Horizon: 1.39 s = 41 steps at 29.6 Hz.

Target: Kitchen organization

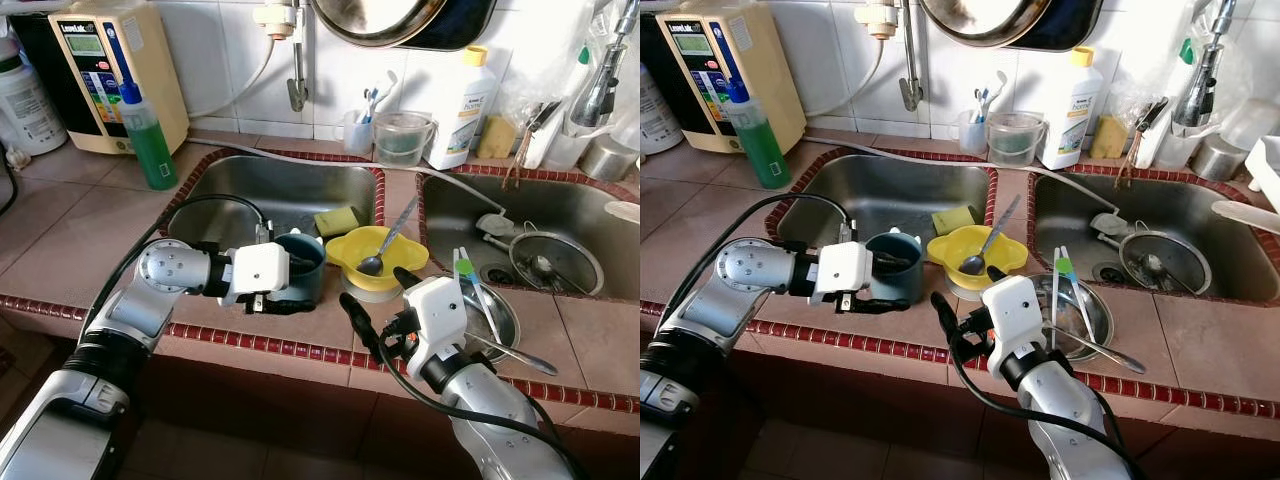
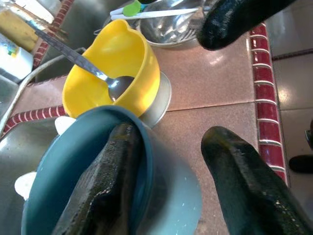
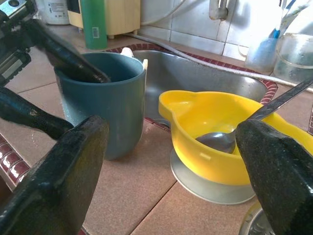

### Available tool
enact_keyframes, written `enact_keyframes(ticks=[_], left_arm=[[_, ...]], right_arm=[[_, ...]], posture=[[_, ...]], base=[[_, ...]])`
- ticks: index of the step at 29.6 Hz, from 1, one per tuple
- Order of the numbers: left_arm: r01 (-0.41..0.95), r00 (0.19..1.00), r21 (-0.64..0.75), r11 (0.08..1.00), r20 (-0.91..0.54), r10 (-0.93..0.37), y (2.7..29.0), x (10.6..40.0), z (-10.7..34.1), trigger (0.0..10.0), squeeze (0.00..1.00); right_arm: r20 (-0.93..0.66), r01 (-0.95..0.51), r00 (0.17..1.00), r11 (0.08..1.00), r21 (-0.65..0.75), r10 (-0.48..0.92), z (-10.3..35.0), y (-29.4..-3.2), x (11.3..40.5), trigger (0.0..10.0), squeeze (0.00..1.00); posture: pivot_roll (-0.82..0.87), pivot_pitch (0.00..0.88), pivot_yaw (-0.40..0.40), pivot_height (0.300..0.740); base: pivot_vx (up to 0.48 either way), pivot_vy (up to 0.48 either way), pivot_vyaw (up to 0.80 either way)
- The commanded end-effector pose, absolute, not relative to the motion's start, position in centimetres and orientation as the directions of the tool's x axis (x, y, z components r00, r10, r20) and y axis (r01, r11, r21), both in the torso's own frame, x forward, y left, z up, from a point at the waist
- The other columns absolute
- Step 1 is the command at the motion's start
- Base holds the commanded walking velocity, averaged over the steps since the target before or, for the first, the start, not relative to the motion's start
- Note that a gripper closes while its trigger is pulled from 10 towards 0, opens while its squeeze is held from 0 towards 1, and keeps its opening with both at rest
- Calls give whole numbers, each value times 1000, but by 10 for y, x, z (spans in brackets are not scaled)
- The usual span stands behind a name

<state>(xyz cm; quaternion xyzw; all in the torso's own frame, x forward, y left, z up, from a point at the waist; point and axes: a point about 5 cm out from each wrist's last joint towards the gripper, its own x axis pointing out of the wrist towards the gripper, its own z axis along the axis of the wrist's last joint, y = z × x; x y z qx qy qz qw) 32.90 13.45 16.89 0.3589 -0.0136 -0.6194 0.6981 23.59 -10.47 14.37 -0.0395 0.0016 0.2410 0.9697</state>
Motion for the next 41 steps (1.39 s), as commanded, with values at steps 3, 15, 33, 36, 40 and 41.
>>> enact_keyframes(ticks=[3,15,33,36,40,41], left_arm=[[850,223,523,-63,-465,-857,138,330,171,0,0],[858,219,508,-75,-494,-842,142,331,168,0,0],[867,239,497,-46,-495,-836,150,333,168,0,0],[866,276,500,12,-457,-846,153,336,172,0,0],[859,345,499,116,-395,-851,157,341,178,0,0],[855,367,496,150,-374,-852,159,342,178,0,0]], right_arm=[[-4,-456,889,886,-78,458,147,-104,236,10000,0],[-1,-443,896,893,-84,444,147,-104,238,10000,0],[15,-433,900,898,-81,436,148,-106,240,10000,0],[49,-416,906,907,-70,420,154,-109,242,10000,0],[95,-403,909,914,-55,406,160,-111,244,10000,0],[109,-396,910,917,-50,399,162,-112,245,10000,0]], posture=[[-124,19,73,740],[-123,16,80,740],[-120,15,78,740],[-122,14,78,740],[-119,12,68,740],[-118,13,62,740]], base=[[0,0,0],[0,0,0],[0,0,0],[0,0,0],[0,0,0],[0,0,0]])
